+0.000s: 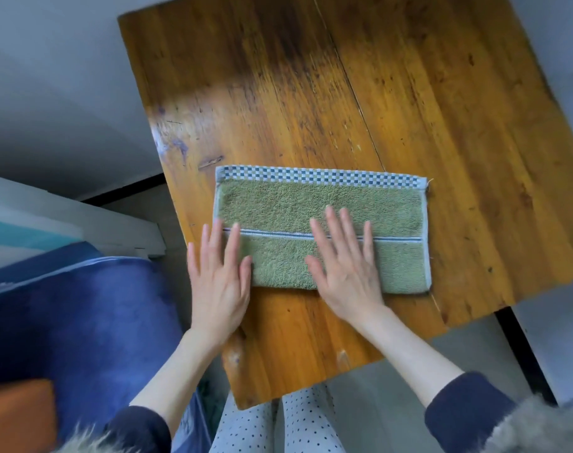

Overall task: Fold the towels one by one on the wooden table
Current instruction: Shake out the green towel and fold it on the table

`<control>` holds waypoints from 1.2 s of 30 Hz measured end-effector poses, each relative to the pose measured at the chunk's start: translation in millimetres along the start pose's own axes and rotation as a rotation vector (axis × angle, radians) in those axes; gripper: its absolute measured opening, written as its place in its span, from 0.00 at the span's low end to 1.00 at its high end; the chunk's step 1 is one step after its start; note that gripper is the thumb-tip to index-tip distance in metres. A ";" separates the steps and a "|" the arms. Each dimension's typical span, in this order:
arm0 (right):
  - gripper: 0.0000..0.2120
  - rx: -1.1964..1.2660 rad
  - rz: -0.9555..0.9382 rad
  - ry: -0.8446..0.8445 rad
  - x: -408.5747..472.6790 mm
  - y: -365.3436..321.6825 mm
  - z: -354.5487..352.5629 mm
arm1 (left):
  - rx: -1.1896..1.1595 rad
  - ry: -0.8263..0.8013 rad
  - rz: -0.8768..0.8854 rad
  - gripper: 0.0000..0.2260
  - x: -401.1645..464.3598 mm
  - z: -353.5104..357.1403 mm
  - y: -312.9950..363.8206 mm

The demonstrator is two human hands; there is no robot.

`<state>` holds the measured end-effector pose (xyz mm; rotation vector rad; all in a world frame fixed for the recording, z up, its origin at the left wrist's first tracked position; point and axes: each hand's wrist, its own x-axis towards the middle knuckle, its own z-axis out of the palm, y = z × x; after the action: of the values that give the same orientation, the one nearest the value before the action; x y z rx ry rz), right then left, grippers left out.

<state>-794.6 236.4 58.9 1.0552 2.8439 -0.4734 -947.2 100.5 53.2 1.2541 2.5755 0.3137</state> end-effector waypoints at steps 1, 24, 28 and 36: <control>0.27 -0.001 -0.014 -0.021 -6.3 -9.8 6.8 | -0.038 0.042 -0.080 0.23 -9.0 -2.6 -1.8; 0.26 -0.029 0.056 -0.120 11.2 -91.2 26.0 | -0.753 0.046 -0.940 0.16 3.8 -35.8 -58.7; 0.25 -0.019 0.061 -0.104 1.7 -79.7 20.1 | -1.060 0.029 -1.030 0.08 8.6 -40.2 -68.2; 0.27 -0.091 0.146 -0.178 -6.5 -63.7 19.2 | -1.405 0.172 -0.912 0.07 14.3 -64.0 -54.6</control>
<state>-831.6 180.8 58.4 1.1324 2.5870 -0.3996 -1016.5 73.7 95.1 -0.4172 1.8491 1.5793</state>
